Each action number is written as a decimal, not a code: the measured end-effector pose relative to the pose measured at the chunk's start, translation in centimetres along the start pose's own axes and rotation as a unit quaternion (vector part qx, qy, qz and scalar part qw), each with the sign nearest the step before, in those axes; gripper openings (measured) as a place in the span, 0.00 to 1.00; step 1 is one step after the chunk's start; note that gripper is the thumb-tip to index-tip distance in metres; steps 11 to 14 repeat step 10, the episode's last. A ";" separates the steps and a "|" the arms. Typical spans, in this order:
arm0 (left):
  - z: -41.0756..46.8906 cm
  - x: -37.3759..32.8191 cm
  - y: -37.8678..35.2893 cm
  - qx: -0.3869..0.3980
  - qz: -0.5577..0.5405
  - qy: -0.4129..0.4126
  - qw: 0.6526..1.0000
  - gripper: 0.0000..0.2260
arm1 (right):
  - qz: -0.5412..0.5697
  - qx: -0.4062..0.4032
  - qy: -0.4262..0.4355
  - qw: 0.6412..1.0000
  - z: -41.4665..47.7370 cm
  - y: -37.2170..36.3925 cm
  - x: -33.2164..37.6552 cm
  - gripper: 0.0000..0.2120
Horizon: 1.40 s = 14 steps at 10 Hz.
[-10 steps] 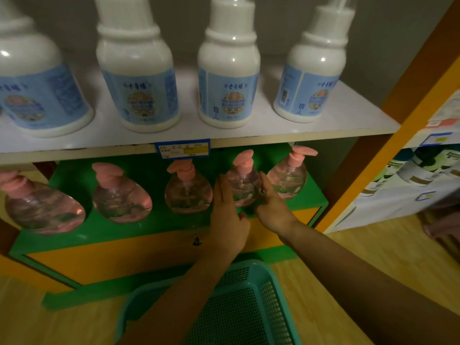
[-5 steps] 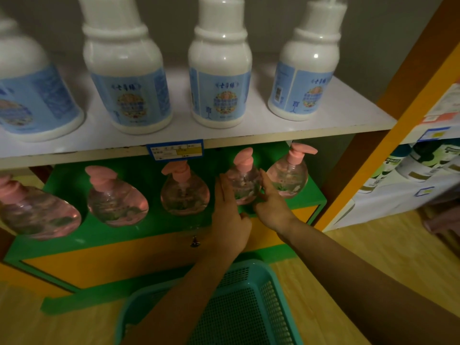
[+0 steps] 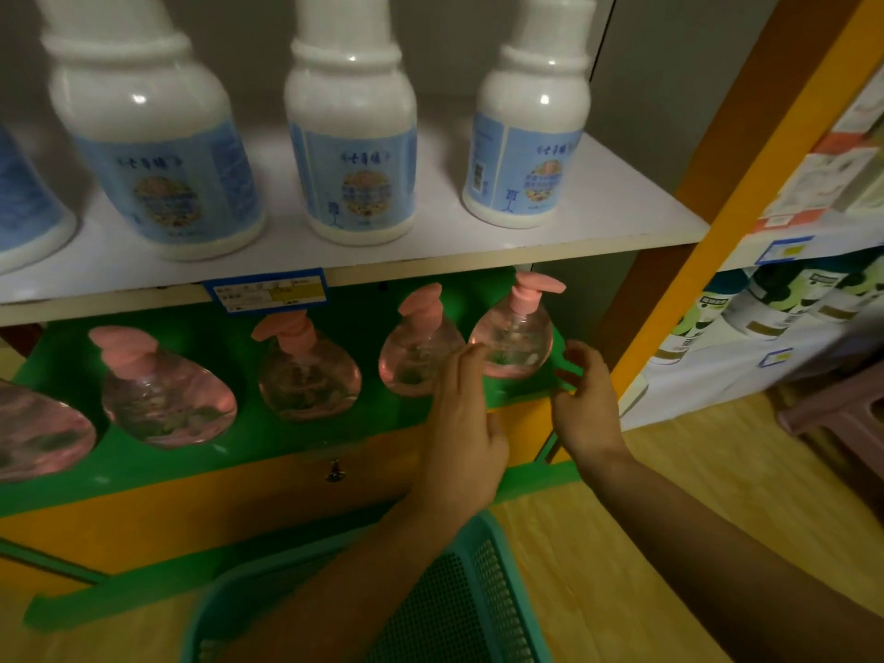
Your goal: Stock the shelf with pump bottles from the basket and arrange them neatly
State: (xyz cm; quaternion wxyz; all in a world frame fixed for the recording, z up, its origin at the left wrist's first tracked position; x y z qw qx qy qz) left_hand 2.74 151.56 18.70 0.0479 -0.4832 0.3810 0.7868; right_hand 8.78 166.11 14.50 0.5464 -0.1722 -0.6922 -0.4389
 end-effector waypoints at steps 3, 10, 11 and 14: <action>6.0 1.7 -3.9 0.020 -0.026 0.163 0.986 0.32 | 0.016 0.149 -0.009 0.989 0.9 -3.0 1.6 0.38; 5.6 2.5 -5.8 0.039 -0.039 0.145 0.988 0.33 | -0.015 0.201 -0.018 0.979 1.7 -1.3 1.4 0.36; 5.6 2.5 -5.8 0.039 -0.039 0.145 0.988 0.33 | -0.015 0.201 -0.018 0.979 1.7 -1.3 1.4 0.36; 5.6 2.5 -5.8 0.039 -0.039 0.145 0.988 0.33 | -0.015 0.201 -0.018 0.979 1.7 -1.3 1.4 0.36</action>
Point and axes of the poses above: each hand's wrist, its own z-axis towards the middle knuckle, its own y-axis out of the back of the hand, x = y × z, the point moved 10 cm from there along z, towards the middle knuckle, and after that the axes turned 3 degrees about x, right-handed, at the moved point
